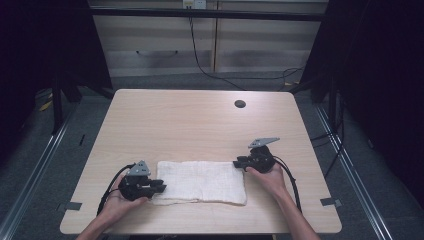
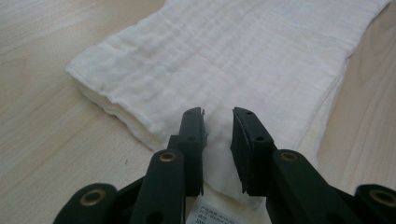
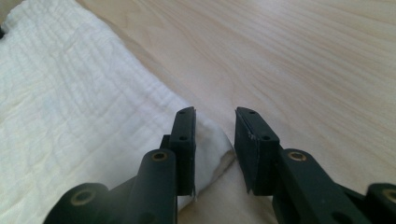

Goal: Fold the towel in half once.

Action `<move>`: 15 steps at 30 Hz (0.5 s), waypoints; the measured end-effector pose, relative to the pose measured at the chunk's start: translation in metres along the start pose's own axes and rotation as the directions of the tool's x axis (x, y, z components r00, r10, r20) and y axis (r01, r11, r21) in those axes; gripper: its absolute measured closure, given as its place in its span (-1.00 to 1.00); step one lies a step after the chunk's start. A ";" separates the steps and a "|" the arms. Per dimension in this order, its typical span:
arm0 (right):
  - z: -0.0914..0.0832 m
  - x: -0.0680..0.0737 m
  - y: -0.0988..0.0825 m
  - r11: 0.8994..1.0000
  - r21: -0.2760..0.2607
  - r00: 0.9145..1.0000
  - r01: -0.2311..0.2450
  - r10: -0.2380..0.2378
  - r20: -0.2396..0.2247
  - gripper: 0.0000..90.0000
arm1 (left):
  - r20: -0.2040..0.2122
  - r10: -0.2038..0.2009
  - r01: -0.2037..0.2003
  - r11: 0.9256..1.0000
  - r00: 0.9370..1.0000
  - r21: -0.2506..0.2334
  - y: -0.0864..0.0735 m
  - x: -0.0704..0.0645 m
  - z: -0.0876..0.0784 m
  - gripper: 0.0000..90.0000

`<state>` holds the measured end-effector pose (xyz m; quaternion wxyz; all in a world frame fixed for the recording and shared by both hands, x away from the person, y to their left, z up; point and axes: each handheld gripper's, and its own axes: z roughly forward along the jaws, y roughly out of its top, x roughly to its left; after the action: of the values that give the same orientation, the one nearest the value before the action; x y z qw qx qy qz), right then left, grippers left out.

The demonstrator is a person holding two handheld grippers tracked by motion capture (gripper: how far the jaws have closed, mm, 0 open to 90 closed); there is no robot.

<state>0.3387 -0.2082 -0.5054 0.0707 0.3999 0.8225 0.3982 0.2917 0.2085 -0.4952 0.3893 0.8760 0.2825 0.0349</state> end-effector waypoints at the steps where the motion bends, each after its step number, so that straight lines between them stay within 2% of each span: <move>1: 0.002 0.001 0.000 1.000 0.002 1.000 0.001 -0.001 0.000 0.57 | -0.001 0.007 -0.007 1.000 1.000 -0.004 0.002 0.001 -0.001 0.59; 3: 0.002 0.001 0.001 1.000 0.003 1.000 0.005 -0.005 0.000 0.63 | -0.032 0.011 -0.012 1.000 0.999 -0.026 0.011 0.007 -0.006 0.58; 6: 0.003 0.000 0.001 1.000 0.005 1.000 0.011 -0.011 0.009 0.86 | -0.053 -0.005 0.001 0.998 0.999 -0.070 0.028 0.019 -0.009 0.59; 9: 0.003 0.000 0.000 1.000 0.006 1.000 -0.010 0.010 0.000 0.92 | -0.067 -0.043 0.038 0.997 0.997 -0.073 0.037 0.035 -0.001 0.52; 10: 0.003 0.000 0.001 1.000 0.006 1.000 -0.007 0.007 0.000 0.92 | -0.070 -0.063 0.059 0.996 0.996 -0.062 0.038 0.040 0.004 0.48; 12: 0.003 0.000 0.001 1.000 0.011 1.000 -0.009 0.009 0.002 0.93 | -0.100 -0.068 0.066 0.998 0.993 -0.018 0.041 0.046 0.015 0.33; 14: 0.003 -0.001 0.001 1.000 0.008 1.000 -0.017 0.017 -0.001 0.94 | -0.072 -0.091 0.088 0.995 0.993 -0.037 0.040 0.051 0.020 0.30; 15: 0.003 -0.001 0.001 1.000 0.008 1.000 -0.020 0.020 -0.002 0.94 | -0.081 -0.092 0.089 0.995 0.992 -0.034 0.037 0.051 0.023 0.26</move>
<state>0.3417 -0.2063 -0.5068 0.0645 0.4080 0.8200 0.3961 0.3586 0.2003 -0.4927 0.3917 0.8541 0.3373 0.0574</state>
